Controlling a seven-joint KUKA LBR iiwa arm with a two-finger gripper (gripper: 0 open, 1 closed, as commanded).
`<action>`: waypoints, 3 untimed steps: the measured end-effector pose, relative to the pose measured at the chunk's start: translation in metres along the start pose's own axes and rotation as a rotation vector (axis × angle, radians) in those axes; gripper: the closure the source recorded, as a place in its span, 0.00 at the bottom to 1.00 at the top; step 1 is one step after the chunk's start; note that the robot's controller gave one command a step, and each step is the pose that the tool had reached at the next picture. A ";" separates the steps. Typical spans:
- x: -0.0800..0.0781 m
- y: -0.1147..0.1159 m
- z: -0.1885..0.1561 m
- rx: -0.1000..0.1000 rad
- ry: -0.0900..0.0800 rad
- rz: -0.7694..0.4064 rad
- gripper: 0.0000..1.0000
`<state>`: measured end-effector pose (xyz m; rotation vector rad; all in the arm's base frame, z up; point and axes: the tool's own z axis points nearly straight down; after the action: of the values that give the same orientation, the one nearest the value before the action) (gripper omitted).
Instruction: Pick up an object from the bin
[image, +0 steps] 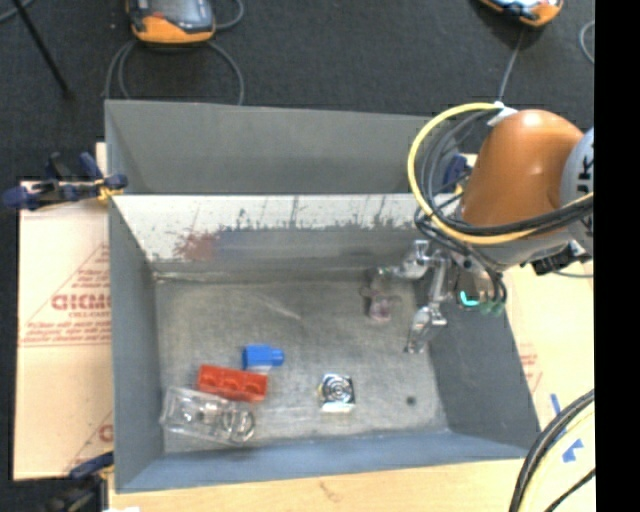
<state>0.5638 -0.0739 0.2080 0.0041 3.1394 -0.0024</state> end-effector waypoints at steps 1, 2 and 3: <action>-0.067 -0.001 0.081 -0.002 -0.003 0.042 0.00; -0.074 -0.034 0.119 -0.001 0.000 0.255 0.00; -0.075 -0.034 0.117 0.001 -0.004 0.250 1.00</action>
Offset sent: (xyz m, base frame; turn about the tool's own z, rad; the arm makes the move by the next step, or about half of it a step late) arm 0.0648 -0.0003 -0.0775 0.0432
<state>0.6390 -0.1085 0.0916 0.3951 3.1098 -0.0033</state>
